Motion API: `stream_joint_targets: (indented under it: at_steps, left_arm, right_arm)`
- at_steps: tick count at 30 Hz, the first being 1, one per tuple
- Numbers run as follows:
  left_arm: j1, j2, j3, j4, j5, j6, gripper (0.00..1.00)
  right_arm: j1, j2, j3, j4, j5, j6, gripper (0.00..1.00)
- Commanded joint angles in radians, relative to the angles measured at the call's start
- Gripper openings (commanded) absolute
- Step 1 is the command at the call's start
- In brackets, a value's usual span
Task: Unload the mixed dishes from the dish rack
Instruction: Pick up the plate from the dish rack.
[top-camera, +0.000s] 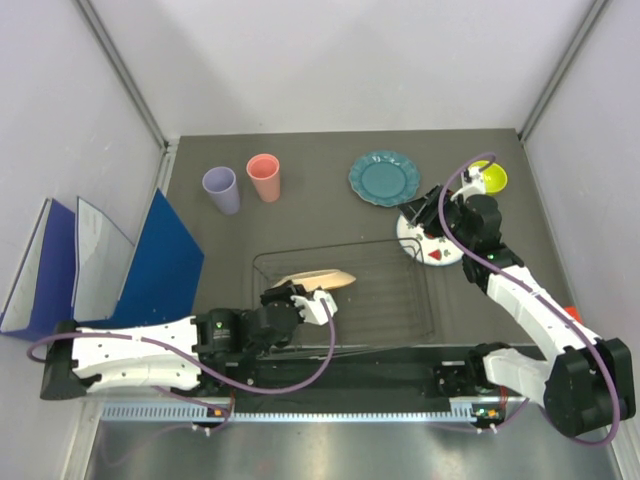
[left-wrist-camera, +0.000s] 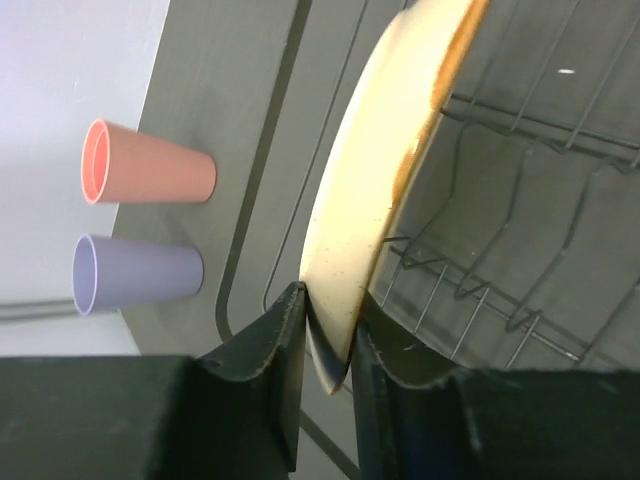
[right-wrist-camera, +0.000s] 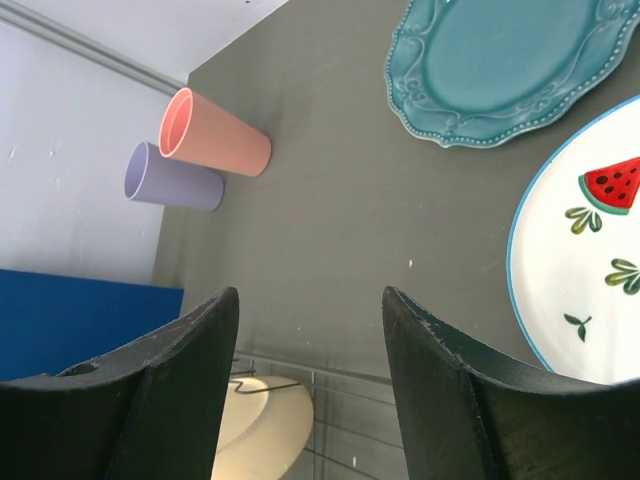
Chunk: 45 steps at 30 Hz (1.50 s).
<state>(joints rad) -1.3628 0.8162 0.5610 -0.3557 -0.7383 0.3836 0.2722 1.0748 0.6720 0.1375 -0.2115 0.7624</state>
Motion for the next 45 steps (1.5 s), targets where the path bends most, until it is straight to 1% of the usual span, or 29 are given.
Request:
stream_joint_targets:
  at_steps: [1,2,4,5,7,14,20,32,34,38,43,45]
  left_arm:
    - [-0.004,-0.011,0.054,0.012,0.007,-0.017,0.22]
    - [-0.004,-0.009,0.059,0.011,0.007,-0.017,0.17]
    - [-0.004,-0.011,0.069,0.009,0.008,-0.012,0.12]
    - [-0.004,-0.011,0.074,0.009,0.008,-0.011,0.05]
    - [-0.002,-0.008,0.082,0.017,0.004,0.000,0.00]
    - [-0.004,-0.005,0.100,0.049,-0.012,0.054,0.00]
    - [-0.002,-0.011,0.152,0.072,-0.052,0.141,0.00]
    - [-0.001,0.003,0.350,0.058,-0.042,0.241,0.00]
    - [-0.001,0.008,0.393,0.075,-0.044,0.250,0.00]
    - [-0.002,0.014,0.471,0.181,-0.026,0.297,0.00]
    - [-0.001,0.089,0.556,0.175,-0.029,0.276,0.00]
    - [0.002,0.113,0.588,0.167,-0.029,0.226,0.00]
  right_arm:
    - [0.010,-0.006,0.003,0.045,-0.009,-0.002,0.59]
    - [0.010,-0.004,0.001,0.045,-0.009,0.002,0.59]
    - [0.010,-0.006,0.003,0.045,-0.009,0.000,0.59]
    - [0.010,-0.006,0.001,0.045,-0.009,0.002,0.59]
    - [0.010,-0.004,0.001,0.045,-0.009,0.003,0.59]
    - [0.010,-0.003,-0.002,0.045,-0.009,0.005,0.59]
    - [0.010,-0.006,0.008,0.042,-0.009,0.003,0.59]
    - [0.010,-0.012,0.017,0.037,-0.015,0.006,0.59]
    - [0.009,-0.016,0.041,0.021,-0.016,0.005,0.59]
    - [-0.027,-0.053,0.110,-0.024,-0.012,0.000,0.59]
    - [-0.047,-0.113,0.190,-0.079,-0.003,-0.003,0.59]
    - [-0.048,-0.133,0.193,-0.081,0.001,0.012,0.59]
